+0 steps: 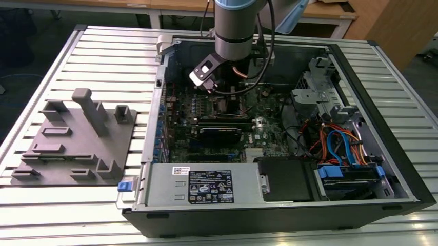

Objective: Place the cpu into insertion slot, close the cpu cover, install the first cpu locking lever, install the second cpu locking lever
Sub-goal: 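Place the cpu into insertion slot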

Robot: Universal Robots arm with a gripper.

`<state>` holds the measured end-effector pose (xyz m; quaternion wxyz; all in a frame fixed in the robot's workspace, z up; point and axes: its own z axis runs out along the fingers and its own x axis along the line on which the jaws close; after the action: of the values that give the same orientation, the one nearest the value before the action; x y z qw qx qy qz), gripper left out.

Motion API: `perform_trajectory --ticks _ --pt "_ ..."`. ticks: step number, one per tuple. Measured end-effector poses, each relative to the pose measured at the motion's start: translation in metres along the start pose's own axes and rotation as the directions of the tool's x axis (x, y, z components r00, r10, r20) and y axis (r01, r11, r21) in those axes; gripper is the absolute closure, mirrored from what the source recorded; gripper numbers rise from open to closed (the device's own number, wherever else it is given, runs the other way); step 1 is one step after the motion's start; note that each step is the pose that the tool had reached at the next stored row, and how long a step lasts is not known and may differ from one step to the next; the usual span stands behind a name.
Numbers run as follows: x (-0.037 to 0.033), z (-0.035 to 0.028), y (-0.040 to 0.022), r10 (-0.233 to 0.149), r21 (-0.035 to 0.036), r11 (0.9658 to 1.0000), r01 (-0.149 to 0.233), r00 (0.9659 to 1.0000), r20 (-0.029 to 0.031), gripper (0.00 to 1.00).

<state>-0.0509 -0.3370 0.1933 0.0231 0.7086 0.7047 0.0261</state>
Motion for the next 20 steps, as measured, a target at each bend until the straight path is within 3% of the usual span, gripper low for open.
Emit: perform_trajectory --ticks 20 --pt "0.0001 -0.015 0.001 0.0 0.0033 1.0 0.0 1.0 -0.0002 0.4"
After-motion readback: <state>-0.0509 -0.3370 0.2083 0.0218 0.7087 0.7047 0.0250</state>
